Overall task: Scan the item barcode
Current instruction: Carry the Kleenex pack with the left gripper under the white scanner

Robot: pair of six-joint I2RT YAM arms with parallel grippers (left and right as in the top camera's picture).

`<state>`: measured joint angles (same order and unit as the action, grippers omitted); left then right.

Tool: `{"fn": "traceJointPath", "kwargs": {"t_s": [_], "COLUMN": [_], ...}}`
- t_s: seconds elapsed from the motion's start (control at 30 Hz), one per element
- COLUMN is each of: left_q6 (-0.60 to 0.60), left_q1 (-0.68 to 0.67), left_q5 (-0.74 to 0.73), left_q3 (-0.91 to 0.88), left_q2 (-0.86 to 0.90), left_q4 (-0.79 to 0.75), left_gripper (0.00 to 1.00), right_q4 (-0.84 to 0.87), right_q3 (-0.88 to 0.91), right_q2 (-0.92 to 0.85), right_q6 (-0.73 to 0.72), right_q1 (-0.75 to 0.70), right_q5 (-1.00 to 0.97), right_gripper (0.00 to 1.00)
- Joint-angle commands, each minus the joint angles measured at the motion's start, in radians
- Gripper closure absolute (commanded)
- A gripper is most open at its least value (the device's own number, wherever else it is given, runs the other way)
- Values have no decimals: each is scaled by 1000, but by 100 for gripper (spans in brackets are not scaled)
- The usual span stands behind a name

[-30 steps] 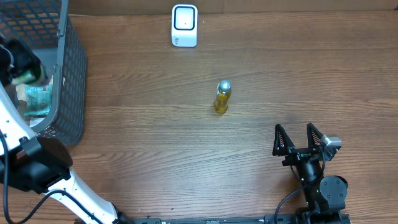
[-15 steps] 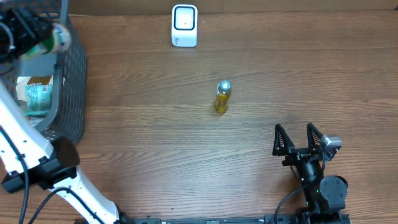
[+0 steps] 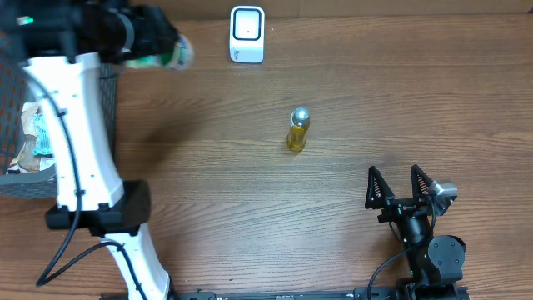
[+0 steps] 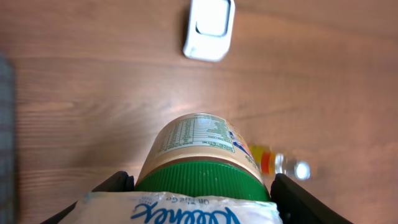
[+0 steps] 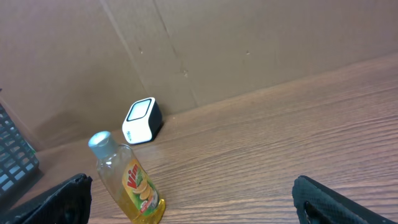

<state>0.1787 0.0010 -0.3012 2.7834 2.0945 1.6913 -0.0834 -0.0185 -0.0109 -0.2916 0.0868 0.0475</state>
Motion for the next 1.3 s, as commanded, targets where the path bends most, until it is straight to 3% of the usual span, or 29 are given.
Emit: {"fn": "traceJointPath", "kwargs": {"t_s": [0.0, 0.27, 0.53, 0.9, 1.27], "left_q6": [49, 204, 249, 343, 349], "left_q1": [-100, -295, -409, -435, -434], "left_q5": [105, 304, 336, 338, 332], "left_q3": [-68, -284, -560, -833, -956], "left_q2": [-32, -32, -32, -32, -30], "left_q4": [-2, -2, -97, -309, -438], "left_gripper": [42, 39, 39, 37, 35], "right_q4": [3, 3, 3, 3, 3], "right_q3": [11, 11, 11, 11, 11], "right_q2": [8, 8, 8, 8, 8], "right_q6": [2, 2, 2, 2, 2], "right_q1": [6, 6, 6, 6, 6], "right_q5": [-2, -2, -2, -2, -2], "right_gripper": [0, 0, 0, 0, 0]}}
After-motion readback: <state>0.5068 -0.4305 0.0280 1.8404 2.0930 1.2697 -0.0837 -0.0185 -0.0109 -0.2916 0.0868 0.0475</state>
